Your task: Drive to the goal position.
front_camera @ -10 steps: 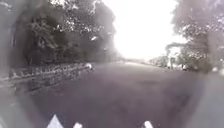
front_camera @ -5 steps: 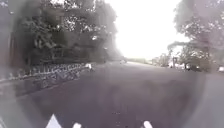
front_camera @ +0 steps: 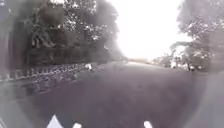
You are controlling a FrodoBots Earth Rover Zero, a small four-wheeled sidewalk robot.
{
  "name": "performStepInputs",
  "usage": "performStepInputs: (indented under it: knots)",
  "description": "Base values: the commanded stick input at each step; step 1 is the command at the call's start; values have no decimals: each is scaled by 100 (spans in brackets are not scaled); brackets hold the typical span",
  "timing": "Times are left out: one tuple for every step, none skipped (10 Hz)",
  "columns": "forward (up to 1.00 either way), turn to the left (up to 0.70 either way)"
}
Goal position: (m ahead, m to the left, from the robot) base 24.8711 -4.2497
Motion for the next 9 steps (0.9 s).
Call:
performStepInputs:
  knots:
    - [70,0]
    - [70,0]
    - [70,0]
    - [70,0]
    - [70,0]
    - [70,0]
    - [70,0]
    - [70,0]
    - [70,0]
